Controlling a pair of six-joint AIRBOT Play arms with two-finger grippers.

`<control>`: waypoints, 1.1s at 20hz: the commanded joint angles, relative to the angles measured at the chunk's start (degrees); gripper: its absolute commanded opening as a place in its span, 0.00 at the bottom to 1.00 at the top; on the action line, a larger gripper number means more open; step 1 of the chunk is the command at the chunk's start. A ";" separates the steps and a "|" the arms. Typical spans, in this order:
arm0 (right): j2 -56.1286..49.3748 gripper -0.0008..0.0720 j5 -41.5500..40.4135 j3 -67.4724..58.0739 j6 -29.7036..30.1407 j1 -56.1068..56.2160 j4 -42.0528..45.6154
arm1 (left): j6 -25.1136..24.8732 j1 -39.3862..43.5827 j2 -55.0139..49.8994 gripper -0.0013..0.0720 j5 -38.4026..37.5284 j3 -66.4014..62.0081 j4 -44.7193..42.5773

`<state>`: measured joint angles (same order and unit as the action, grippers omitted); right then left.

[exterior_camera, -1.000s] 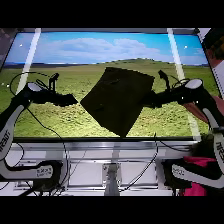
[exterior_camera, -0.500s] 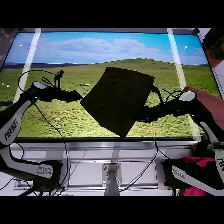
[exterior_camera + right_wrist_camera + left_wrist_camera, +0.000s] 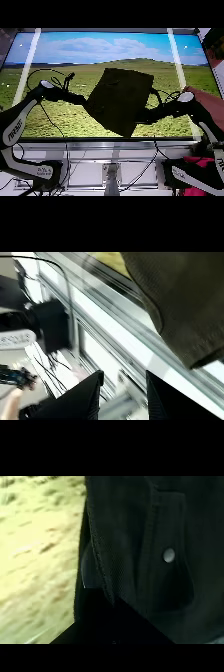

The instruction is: Fold the clothes and pants, and hang the long-sleeved shirts on hangers.

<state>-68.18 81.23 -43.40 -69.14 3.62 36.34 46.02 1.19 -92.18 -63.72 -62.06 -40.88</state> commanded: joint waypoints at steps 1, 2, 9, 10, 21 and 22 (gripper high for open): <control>-0.81 0.43 1.51 1.99 -0.42 0.04 4.76 | 2.08 0.81 3.19 0.04 -4.72 -0.33 -3.52; -0.94 0.43 1.07 3.32 -0.44 0.04 8.04 | 2.75 1.01 4.20 0.04 -4.74 -0.33 -3.65; -3.74 0.43 -2.08 7.98 -2.12 0.00 11.06 | 3.72 2.93 7.21 0.04 -4.76 -0.33 -3.56; -4.87 0.43 -2.21 7.98 -1.62 0.00 8.59 | 3.72 3.28 7.19 0.04 -4.76 -0.33 -3.65; -14.27 0.43 -4.33 8.00 1.16 0.15 1.46 | 3.72 4.55 7.21 0.04 -4.76 -0.33 -3.63; -14.71 0.43 -5.05 8.00 1.25 0.81 1.49 | 3.72 4.55 7.19 0.04 -4.76 -0.33 -3.61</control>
<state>-81.32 77.47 -35.40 -68.34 3.86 38.65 49.74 5.67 -85.01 -68.51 -62.33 -44.51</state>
